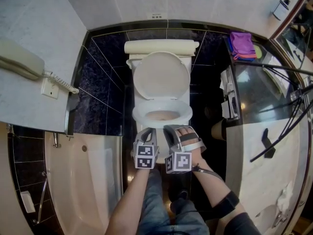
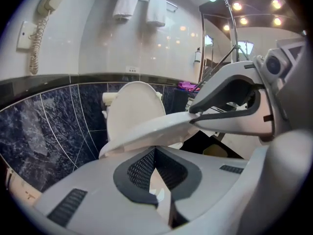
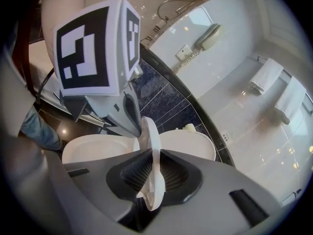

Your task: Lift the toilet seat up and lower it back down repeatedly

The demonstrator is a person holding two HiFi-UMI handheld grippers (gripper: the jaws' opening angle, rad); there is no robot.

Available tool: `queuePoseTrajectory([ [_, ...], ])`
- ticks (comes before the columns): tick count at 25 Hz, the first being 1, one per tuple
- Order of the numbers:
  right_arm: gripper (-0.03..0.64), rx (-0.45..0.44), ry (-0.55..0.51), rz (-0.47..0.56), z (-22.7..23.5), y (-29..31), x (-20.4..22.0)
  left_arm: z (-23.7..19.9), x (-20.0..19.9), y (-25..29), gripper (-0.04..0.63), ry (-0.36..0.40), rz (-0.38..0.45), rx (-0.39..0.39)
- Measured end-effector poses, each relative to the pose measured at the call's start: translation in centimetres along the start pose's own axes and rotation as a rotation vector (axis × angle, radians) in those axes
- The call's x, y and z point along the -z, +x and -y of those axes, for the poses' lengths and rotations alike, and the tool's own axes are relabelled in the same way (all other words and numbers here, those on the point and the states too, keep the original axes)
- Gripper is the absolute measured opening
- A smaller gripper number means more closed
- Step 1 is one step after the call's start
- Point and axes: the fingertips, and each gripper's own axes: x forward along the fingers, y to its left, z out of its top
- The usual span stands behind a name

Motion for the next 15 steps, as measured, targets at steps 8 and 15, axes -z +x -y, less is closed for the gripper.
queuePoseTrajectory([
  [8, 0.069, -0.014, 0.025, 0.028, -6.5, -1.3, 0.6, 1.5, 4.7, -1.0, -0.010, -0.008, 0.016, -0.022],
  [15, 0.065, -0.039, 0.064, 0.043, -9.1, -2.4, 0.9, 2.1, 7.4, -1.4, -0.010, -0.020, -0.004, -0.017],
])
